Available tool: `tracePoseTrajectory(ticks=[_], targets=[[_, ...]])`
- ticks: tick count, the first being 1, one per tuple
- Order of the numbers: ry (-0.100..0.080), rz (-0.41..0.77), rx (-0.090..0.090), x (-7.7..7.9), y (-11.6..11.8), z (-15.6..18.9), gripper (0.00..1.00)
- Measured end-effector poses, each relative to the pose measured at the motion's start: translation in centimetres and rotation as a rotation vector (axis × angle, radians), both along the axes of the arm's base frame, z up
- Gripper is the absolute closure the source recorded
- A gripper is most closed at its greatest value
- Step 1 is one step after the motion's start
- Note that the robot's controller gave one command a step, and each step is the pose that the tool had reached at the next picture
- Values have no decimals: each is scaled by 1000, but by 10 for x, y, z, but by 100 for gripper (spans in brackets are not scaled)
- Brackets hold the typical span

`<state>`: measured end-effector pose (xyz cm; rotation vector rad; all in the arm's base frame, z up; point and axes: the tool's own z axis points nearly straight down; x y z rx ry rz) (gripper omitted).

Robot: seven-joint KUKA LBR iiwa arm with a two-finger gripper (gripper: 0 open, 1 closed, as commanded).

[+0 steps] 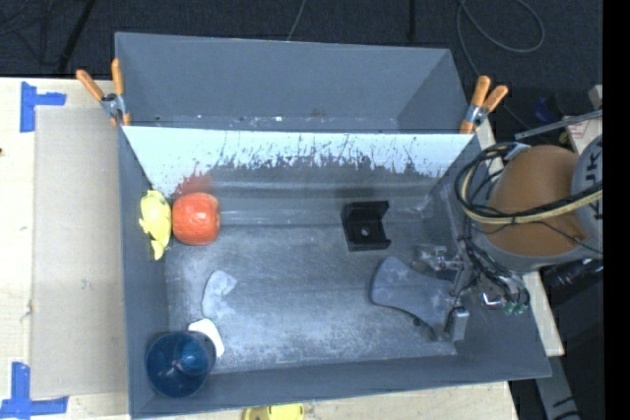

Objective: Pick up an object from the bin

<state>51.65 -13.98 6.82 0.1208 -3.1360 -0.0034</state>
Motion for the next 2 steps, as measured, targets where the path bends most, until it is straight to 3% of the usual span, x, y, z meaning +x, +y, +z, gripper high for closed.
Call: tracePoseTrajectory(ticks=[1,2], targets=[[-3,59,-2,8,6,3,100],[-3,60,-2,8,6,3,100]])
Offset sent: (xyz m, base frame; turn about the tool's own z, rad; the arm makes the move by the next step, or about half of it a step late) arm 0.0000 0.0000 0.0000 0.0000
